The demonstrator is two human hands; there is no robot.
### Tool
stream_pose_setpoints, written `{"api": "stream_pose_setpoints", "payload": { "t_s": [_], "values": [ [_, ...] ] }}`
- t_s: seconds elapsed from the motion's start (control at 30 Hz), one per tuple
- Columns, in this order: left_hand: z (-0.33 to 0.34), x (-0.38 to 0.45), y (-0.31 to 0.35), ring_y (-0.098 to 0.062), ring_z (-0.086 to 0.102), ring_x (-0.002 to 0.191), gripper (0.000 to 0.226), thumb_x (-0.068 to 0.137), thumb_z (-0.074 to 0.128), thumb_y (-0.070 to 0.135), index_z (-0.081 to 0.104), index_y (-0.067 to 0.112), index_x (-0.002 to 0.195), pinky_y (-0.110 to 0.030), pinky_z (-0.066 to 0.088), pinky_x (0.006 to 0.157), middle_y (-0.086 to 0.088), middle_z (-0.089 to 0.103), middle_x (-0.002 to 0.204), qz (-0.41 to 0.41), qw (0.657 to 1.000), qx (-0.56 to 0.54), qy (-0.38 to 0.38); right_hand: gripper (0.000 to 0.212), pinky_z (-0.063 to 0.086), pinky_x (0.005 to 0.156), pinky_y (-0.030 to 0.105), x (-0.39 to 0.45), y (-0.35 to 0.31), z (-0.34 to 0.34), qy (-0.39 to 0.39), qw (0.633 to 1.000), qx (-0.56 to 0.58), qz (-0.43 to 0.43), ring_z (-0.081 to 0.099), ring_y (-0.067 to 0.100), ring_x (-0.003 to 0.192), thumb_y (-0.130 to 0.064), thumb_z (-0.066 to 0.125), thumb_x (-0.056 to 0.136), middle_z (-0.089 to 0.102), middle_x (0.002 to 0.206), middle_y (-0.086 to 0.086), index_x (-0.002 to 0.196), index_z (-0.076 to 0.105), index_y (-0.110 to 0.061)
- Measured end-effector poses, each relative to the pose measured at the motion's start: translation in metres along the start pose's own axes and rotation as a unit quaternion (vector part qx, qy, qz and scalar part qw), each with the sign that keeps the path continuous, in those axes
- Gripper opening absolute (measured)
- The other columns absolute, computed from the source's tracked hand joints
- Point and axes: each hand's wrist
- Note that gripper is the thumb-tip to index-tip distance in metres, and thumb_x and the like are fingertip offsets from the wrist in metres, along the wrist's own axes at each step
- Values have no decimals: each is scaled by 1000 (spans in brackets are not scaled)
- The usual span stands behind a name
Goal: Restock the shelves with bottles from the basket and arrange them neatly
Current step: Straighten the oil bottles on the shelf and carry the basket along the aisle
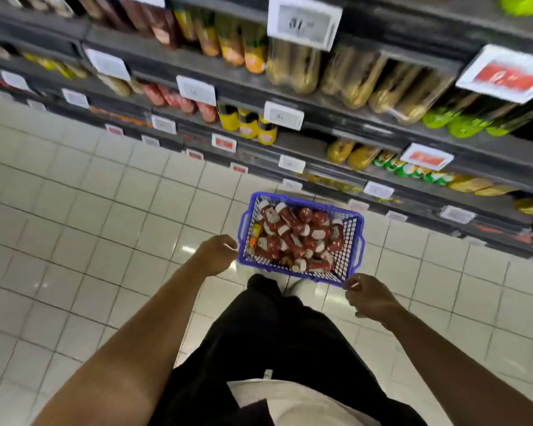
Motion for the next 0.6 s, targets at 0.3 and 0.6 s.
{"api": "stream_pose_setpoints", "payload": {
  "t_s": [0.3, 0.6],
  "values": [
    [62, 65, -64, -31, 62, 92, 14, 96, 60, 7, 61, 6, 111, -34, 41, 67, -21, 66, 109, -130, 960, -245, -38, 16, 61, 54, 37, 74, 14, 48, -89, 986, -135, 41, 72, 32, 71, -21, 63, 85, 67, 93, 12, 100, 61, -27],
    [175, 204, -64, -22, 63, 86, 20, 96, 59, 11, 57, 13, 116, -32, 58, 79, -13, 62, 113, -141, 908, -394, 16, 47, 45, 68, 28, 232, -9, 116, -151, 966, -185, -102, 62, 18, 84, -47, 70, 89, 65, 100, 0, 125, 59, -20]
  ]
}}
Point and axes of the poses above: each hand's wrist, its own x-axis towards the middle knuckle, its own z-axis out of the palm, y = z × x
